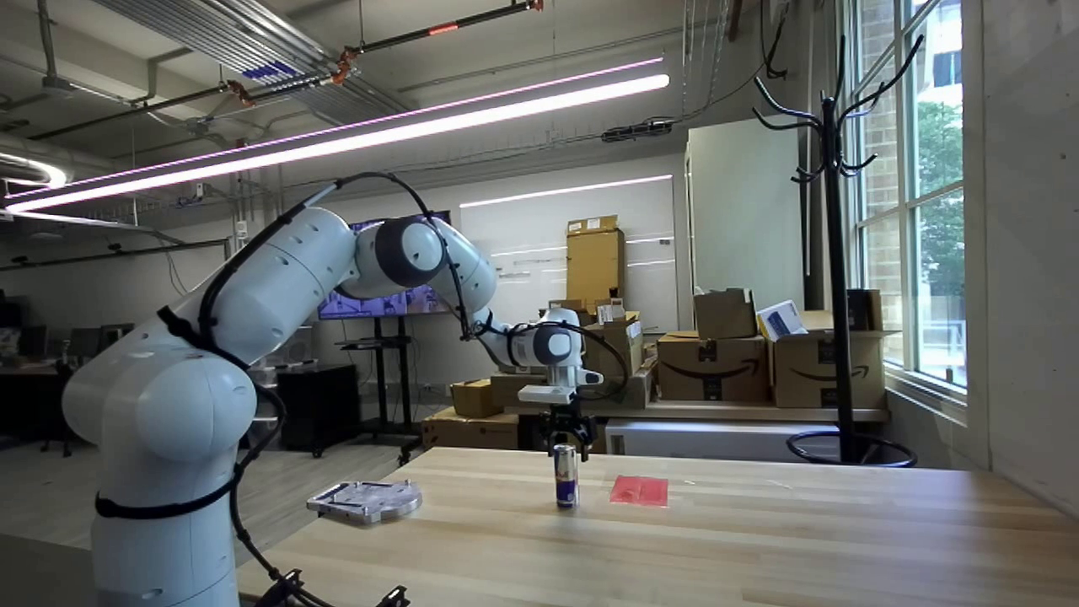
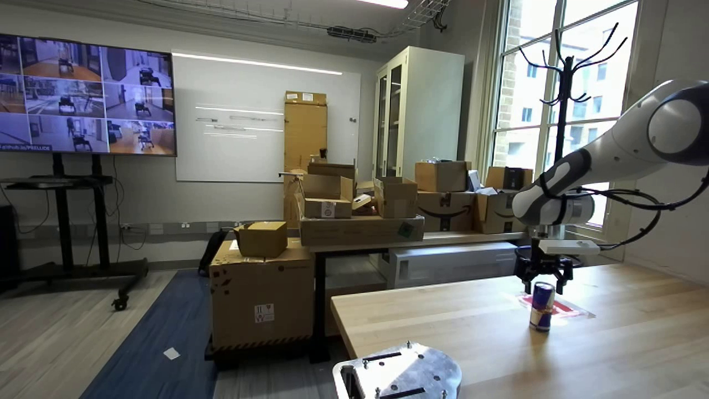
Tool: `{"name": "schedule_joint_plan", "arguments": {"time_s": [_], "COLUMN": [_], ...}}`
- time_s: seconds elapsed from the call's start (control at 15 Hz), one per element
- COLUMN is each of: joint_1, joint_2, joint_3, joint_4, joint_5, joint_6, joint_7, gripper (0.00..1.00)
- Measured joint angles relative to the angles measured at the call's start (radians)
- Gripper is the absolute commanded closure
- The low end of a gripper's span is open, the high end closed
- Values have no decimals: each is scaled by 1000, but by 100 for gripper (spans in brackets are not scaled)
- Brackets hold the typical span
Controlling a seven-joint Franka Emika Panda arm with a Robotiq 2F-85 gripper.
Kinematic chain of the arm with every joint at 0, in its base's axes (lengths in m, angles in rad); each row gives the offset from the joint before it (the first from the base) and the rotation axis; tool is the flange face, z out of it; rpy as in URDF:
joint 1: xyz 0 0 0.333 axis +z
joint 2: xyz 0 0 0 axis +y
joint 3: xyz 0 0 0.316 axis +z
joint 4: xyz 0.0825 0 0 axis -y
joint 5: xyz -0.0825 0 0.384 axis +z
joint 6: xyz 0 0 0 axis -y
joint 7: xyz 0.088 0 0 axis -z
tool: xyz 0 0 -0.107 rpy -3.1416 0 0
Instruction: Put the can on the metal plate
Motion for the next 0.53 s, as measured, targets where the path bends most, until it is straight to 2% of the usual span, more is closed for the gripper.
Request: {"name": "schedule_joint_plan", "arguments": {"time_s": [0.13, 0.2, 0.27, 0.53], "joint_1": [-2, -4, -5, -12], "joint_2": [5, 7, 8, 13], "joint_3": [1, 1, 2, 6], "joint_4": [2, 3, 3, 8], "joint_5": [0, 0, 0, 0], "joint_6": [0, 0, 0, 0], "joint_7": [0, 0, 0, 0], "gripper": [0, 10, 28, 58]}}
